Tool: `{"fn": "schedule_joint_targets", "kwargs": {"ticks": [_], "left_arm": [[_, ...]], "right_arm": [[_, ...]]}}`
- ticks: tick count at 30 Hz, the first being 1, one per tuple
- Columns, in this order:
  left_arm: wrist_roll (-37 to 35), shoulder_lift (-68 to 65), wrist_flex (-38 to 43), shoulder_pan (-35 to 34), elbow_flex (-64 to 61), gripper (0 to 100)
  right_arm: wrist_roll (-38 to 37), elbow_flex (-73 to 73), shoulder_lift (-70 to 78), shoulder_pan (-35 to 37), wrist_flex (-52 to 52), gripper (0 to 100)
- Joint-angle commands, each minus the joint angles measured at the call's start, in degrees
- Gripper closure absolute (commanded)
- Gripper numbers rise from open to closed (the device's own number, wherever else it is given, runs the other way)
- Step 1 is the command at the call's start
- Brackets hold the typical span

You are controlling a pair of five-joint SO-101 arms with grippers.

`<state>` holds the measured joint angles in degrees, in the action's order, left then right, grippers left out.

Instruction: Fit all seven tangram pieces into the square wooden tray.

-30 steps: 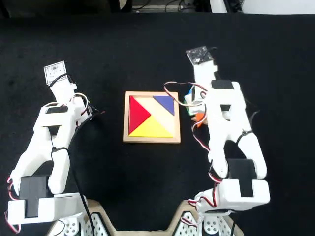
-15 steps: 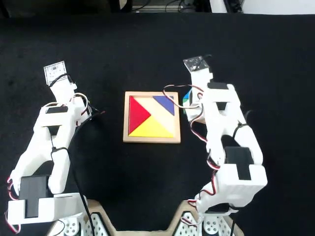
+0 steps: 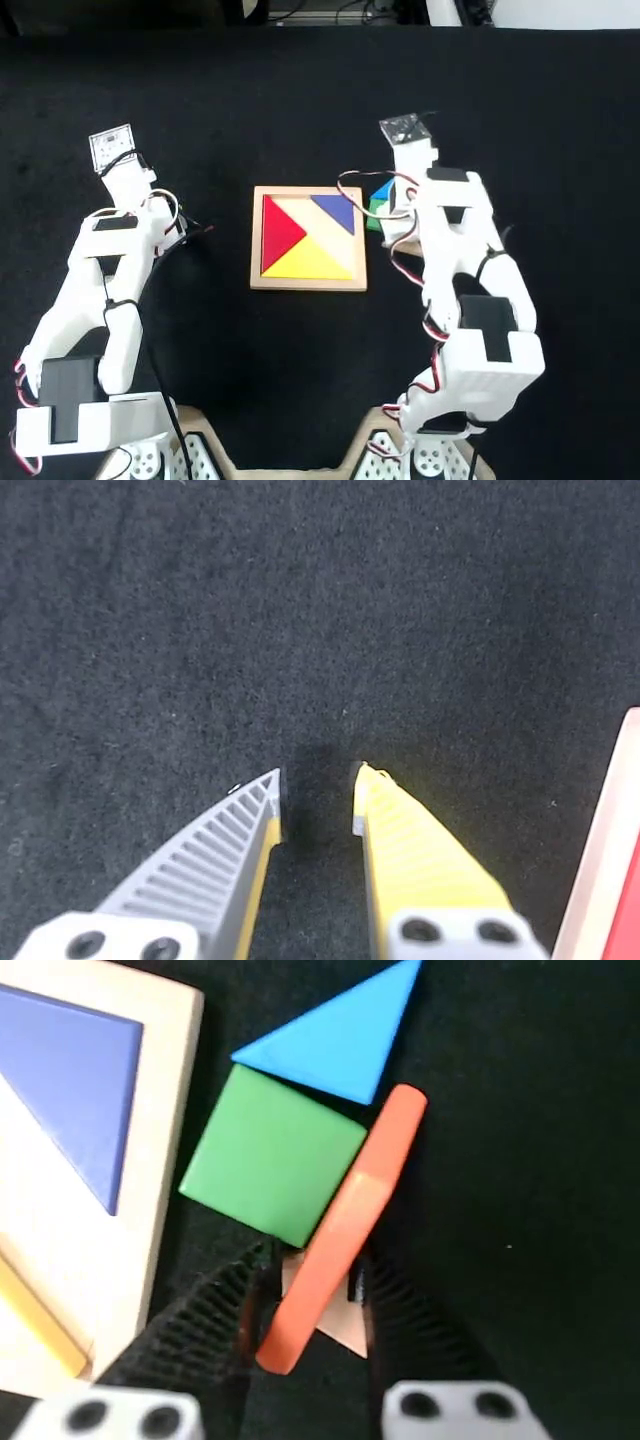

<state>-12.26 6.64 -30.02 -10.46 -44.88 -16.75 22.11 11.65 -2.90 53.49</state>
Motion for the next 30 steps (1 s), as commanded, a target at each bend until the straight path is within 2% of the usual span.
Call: {"fn": "schedule_joint_targets", "kwargs": {"ticks": [1,10,20,24,30], "left_arm": [[0.62,0.26,0.97,-0.13,0.40,87],[0.62,0.26,0.97,-0.13,0.40,87],[0.62,0.26,0.97,-0.13,0.40,87],[0.62,0.26,0.97,-0.13,0.40,87],[0.62,0.26,0.97,-0.13,0.40,87]], "right_arm": [[-0.53,-2.77,-0.31,-2.37,-0.18,89.2],[-0.53,-2.24,-7.69,-3.16,1.41,89.5],[-0.53,-4.44,1.27,-3.60,-2.20,89.9],[-0.18,-6.20,1.36,-3.60,-0.26,98.7],[-0.09,-8.48,-1.27,-3.60,3.25,97.7]]}}
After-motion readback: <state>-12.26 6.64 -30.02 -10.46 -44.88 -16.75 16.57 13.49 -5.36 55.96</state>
